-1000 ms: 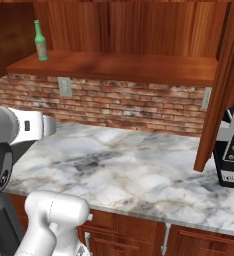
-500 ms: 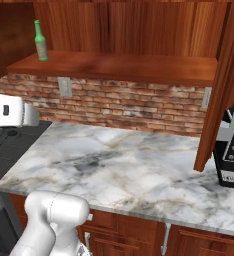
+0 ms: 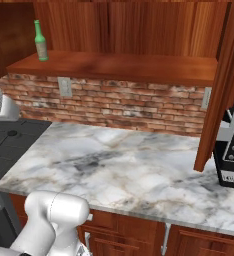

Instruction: Get the candle and the beer from the cabinet and move them to the dining counter.

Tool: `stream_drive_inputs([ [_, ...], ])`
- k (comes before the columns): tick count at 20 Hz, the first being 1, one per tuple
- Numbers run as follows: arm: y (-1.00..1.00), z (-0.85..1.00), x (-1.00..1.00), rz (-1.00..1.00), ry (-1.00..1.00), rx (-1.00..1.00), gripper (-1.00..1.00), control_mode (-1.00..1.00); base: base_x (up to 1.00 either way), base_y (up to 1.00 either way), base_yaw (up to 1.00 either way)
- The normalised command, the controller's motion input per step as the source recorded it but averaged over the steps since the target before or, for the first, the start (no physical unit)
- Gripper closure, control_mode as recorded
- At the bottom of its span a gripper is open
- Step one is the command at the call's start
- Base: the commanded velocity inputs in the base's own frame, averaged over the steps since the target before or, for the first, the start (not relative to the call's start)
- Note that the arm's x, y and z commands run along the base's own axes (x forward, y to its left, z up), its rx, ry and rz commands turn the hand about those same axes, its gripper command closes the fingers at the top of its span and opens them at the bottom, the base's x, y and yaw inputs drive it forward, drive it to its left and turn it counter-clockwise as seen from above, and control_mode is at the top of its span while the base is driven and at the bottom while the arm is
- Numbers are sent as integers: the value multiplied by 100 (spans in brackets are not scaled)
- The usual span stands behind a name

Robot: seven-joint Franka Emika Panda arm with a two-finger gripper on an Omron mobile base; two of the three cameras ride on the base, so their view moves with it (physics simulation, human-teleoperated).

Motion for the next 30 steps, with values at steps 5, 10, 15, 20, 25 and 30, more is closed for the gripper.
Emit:
stream_drive_inputs([
  [5,32,-2,2,2,1,0,-100,-100,0,0,0],
  [10,21,-12,12,9,0,0,-100,-100,0,0,0],
  [15,18,-15,24,12,-2,0,-100,-100,0,0,0],
  [20,1,6,30,2,0,0,-100,-100,0,0,0],
  [25,0,19,14,0,-5,-1,-100,-100,0,0,0],
  [30,0,21,11,0,-10,-3,-100,-100,0,0,0],
])
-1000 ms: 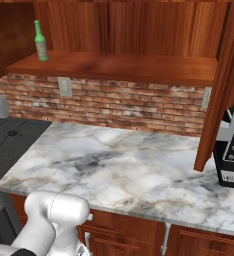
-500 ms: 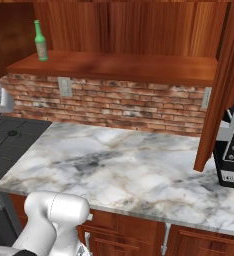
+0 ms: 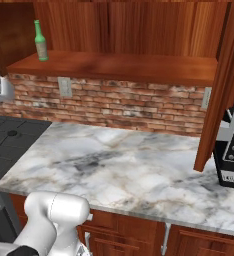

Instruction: Get the candle and the beer from the cabinet and move them to the dining counter.

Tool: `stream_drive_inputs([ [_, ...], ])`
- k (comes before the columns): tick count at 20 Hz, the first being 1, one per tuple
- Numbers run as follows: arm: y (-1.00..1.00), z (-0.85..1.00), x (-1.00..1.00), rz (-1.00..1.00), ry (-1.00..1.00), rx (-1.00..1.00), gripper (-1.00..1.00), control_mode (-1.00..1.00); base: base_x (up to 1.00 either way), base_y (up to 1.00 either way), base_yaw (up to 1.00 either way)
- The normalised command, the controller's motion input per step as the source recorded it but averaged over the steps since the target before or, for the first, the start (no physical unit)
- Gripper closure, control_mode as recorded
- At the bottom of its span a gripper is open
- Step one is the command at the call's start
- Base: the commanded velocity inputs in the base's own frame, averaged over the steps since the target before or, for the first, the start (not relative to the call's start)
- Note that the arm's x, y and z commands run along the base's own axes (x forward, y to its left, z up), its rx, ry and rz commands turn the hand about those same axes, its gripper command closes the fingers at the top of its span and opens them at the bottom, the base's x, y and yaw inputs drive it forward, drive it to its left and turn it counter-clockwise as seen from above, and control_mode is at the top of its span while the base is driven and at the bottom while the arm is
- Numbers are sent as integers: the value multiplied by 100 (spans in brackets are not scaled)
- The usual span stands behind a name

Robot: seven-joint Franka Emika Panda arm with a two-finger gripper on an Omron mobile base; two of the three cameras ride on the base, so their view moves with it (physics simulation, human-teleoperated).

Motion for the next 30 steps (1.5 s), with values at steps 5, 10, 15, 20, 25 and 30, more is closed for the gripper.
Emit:
stream_drive_inputs([
  [5,-4,17,8,0,-19,-6,-100,-100,0,0,0],
  [10,-10,8,8,0,-27,-4,-100,-100,0,0,0],
  [15,-14,9,11,0,-25,-3,-100,-100,0,0,0],
  [20,-14,18,9,0,-10,0,-100,-100,0,0,0],
  [25,-12,27,13,-2,0,0,-100,-100,0,0,0],
  [30,-7,26,13,-4,3,0,-100,-100,0,0,0],
])
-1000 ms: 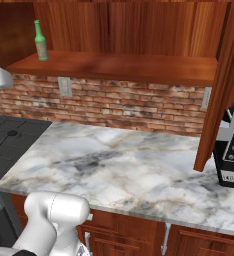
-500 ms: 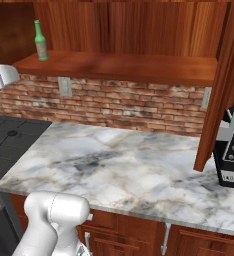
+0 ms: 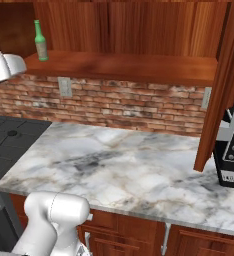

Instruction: Get the candle and the beer from the cabinet and move them to the dining counter.

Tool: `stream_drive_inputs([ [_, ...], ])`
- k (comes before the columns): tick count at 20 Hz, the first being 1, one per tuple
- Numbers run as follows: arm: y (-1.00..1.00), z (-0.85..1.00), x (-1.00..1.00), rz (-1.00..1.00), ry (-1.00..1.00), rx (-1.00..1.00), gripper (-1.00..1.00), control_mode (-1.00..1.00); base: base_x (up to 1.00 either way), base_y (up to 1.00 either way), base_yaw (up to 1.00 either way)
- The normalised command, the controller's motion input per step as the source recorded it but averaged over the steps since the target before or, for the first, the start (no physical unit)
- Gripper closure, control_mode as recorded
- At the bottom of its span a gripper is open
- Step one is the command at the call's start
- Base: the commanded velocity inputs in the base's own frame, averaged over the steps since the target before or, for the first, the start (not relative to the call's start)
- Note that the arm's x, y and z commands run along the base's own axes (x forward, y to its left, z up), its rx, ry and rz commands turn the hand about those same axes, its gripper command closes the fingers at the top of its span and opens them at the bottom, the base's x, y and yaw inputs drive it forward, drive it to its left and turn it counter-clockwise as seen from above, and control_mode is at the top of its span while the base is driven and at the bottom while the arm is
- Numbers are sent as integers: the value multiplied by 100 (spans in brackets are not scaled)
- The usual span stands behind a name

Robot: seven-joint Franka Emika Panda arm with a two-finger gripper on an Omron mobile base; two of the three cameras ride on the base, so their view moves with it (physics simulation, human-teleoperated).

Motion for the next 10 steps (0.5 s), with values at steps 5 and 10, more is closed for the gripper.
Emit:
stream_drive_inputs([
  [5,-2,15,22,-2,2,0,-100,-100,0,0,0],
  [10,-3,0,28,0,0,0,-100,-100,0,0,0],
])
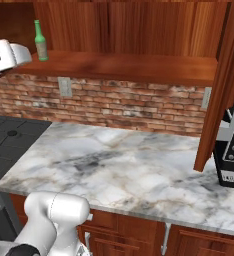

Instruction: Get the candle and the beer from the cabinet and move them to the dining counter.

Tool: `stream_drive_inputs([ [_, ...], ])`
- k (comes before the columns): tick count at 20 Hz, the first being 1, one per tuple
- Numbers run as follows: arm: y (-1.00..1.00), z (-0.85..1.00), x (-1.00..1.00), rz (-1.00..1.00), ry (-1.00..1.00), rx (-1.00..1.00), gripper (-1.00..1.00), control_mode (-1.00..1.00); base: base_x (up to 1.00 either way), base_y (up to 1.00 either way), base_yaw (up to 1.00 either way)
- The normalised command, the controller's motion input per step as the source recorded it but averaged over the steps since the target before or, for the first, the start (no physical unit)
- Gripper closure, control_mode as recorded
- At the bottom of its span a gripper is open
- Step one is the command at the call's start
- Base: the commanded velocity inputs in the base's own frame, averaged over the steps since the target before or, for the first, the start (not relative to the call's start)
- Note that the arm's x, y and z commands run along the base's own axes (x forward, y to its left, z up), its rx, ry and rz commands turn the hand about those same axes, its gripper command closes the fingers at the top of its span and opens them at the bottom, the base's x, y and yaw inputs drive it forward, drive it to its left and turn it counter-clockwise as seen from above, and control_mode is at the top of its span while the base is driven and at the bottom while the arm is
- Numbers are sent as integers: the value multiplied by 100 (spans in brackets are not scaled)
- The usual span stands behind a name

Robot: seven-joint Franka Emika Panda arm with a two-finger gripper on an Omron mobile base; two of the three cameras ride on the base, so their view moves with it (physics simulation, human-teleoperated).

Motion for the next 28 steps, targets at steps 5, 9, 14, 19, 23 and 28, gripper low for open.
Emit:
stream_drive_inputs([
  [5,-4,0,36,0,0,3,-100,-100,0,0,0],
  [9,-1,0,38,0,0,5,-100,-100,0,0,0],
  [14,1,1,32,0,0,4,-100,-100,0,0,0],
  [19,12,0,32,0,0,10,-100,-100,0,0,0],
  [23,20,0,36,0,0,14,-100,-100,0,0,0],
  [28,26,1,40,0,0,11,-100,-100,0,0,0],
])
